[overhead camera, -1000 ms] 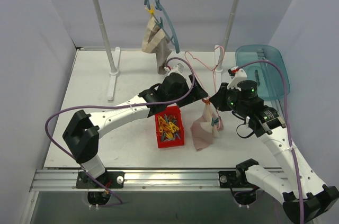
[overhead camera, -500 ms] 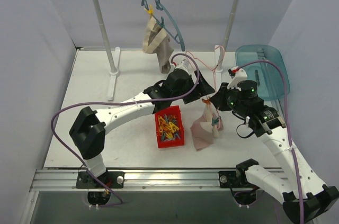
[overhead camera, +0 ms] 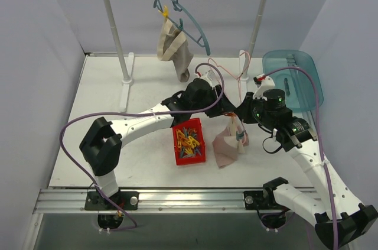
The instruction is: Remove the underwear clipped to the hanger
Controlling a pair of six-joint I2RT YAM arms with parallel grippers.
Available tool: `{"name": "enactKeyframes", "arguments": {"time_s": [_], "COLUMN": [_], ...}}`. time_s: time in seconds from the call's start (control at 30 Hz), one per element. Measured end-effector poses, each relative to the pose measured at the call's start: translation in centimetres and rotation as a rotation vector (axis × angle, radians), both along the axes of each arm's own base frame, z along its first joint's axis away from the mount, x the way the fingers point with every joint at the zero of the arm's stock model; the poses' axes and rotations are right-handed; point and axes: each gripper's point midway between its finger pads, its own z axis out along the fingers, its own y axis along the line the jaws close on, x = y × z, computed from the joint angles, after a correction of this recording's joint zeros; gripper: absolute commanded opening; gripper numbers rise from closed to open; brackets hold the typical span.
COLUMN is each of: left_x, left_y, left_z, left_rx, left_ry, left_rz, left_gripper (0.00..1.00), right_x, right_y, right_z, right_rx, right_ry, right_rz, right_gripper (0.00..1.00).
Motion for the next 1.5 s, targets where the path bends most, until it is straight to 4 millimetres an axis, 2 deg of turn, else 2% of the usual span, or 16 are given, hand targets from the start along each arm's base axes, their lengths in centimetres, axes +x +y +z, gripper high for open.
{"name": "enactKeyframes", "arguments": {"time_s": [0.13, 0.2, 0.3, 0.37, 0.47, 0.5, 0.83, 1.1, 1.2, 1.37, 1.5], "left_x": [-0.6, -0.8, -0.9, -1.0, -1.1, -1.0, -0.3, -2.1, -2.5, -2.9, -2.9], "left_y": [0.2, 0.2, 0.1, 0.2, 0.5, 0.6, 2.1, 3.3, 4.1, 7.4, 11.4], "left_z": [-1.3, -1.3, -1.2, -1.5, -1.7, -1.6, -0.3, 2.2, 2.1, 0.3, -0.7], "left_rx": [0.006, -0.001, -0.014, -0.021, -0.035, -0.042, -0.095, -0.153, -0.143, 0.029, 0.218], "left_ry": [0.023, 0.025, 0.02, 0.025, 0.03, 0.028, 0.009, -0.01, -0.019, -0.07, -0.144], "left_rz": [-0.03, -0.042, -0.051, -0.056, -0.055, -0.053, -0.033, -0.094, -0.108, -0.083, -0.024], "left_gripper": [0.45, 0.45, 0.38, 0.28, 0.06, 0.03, 0.03, 0.02, 0.02, 0.03, 0.03], "right_x": [0.1, 0.1, 0.2, 0.2, 0.1, 0.1, 0.6, 1.5, 1.5, 1.6, 1.7], "right_y": [-0.2, -0.3, -0.4, -0.4, -0.5, -0.5, -1.0, -1.5, -1.5, -1.4, -1.4], "right_z": [-0.1, -0.1, -0.1, -0.1, -0.3, -0.3, -0.2, -1.5, -1.6, -1.5, -1.4], "right_rx": [-0.007, -0.009, -0.012, -0.015, -0.019, -0.02, -0.034, -0.075, -0.079, -0.076, -0.074], "right_ry": [-0.001, -0.002, -0.004, -0.003, 0.005, 0.005, -0.011, 0.021, 0.025, 0.018, 0.013], "right_rz": [-0.011, -0.015, -0.02, -0.023, -0.025, -0.025, -0.058, -0.094, -0.094, -0.093, -0.093], "right_gripper": [0.0, 0.0, 0.0, 0.0, 0.0, 0.0, 0.0, 0.0, 0.0, 0.0, 0.0]}}
